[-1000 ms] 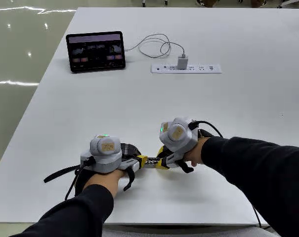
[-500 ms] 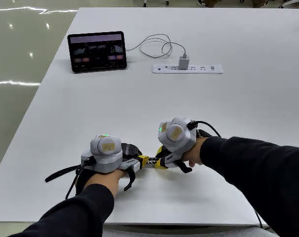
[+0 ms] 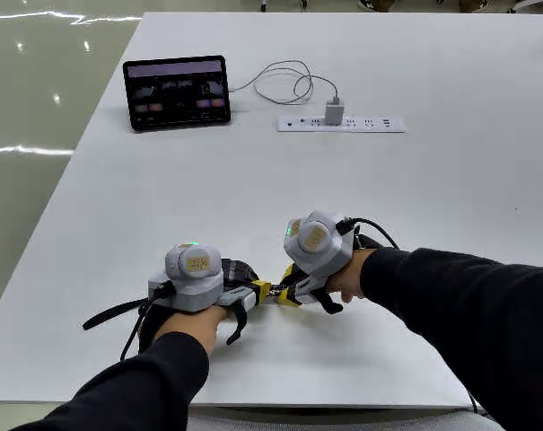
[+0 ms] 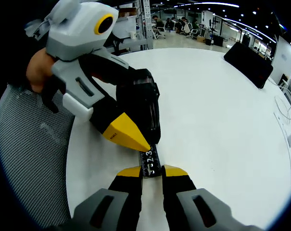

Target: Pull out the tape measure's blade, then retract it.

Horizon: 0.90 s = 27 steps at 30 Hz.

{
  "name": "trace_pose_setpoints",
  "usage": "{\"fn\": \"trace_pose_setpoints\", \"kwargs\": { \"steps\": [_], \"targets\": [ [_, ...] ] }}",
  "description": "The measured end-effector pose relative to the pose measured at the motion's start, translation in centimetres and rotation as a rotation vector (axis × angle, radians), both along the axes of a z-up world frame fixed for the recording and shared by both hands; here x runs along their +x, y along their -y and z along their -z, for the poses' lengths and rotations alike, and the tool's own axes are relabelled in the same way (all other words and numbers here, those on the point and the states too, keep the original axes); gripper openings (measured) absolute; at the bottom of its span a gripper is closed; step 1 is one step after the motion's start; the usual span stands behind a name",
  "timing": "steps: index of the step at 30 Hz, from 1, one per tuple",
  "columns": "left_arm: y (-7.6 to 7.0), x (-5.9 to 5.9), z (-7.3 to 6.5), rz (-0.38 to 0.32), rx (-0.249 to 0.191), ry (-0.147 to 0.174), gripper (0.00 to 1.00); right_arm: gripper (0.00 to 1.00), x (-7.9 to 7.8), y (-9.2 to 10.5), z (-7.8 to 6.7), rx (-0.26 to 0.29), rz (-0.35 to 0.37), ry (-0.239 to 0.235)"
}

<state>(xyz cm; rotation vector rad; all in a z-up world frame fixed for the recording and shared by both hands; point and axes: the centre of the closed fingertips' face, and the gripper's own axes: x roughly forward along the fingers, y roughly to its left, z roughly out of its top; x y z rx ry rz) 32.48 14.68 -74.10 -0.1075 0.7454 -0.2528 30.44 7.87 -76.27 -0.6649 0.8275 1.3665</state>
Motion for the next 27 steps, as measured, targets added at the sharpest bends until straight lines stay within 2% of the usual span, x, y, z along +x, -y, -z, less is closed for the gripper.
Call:
{"fn": "trace_pose_setpoints", "kwargs": {
  "steps": [8, 13, 19, 20, 27],
  "targets": [
    [0.05, 0.02, 0.01, -0.008, -0.001, -0.005, 0.66, 0.11, -0.02, -0.07, -0.04, -0.001, -0.014, 0.011],
    [0.03, -0.21, 0.32, -0.018, -0.019, -0.041, 0.68, 0.11, 0.0, -0.1, -0.03, 0.0, -0.011, 0.012],
    [0.14, -0.02, 0.18, -0.058, -0.051, -0.057, 0.72, 0.11, 0.0, -0.11, -0.04, 0.001, -0.014, 0.016],
    [-0.03, -0.02, 0.24, -0.064, -0.047, -0.058, 0.69, 0.11, 0.01, -0.12, -0.03, 0.001, -0.014, 0.015],
    [0.11, -0.1, 0.29, -0.021, -0.008, -0.046, 0.66, 0.11, -0.01, -0.11, -0.11, 0.003, -0.017, 0.017]
  ]
}}
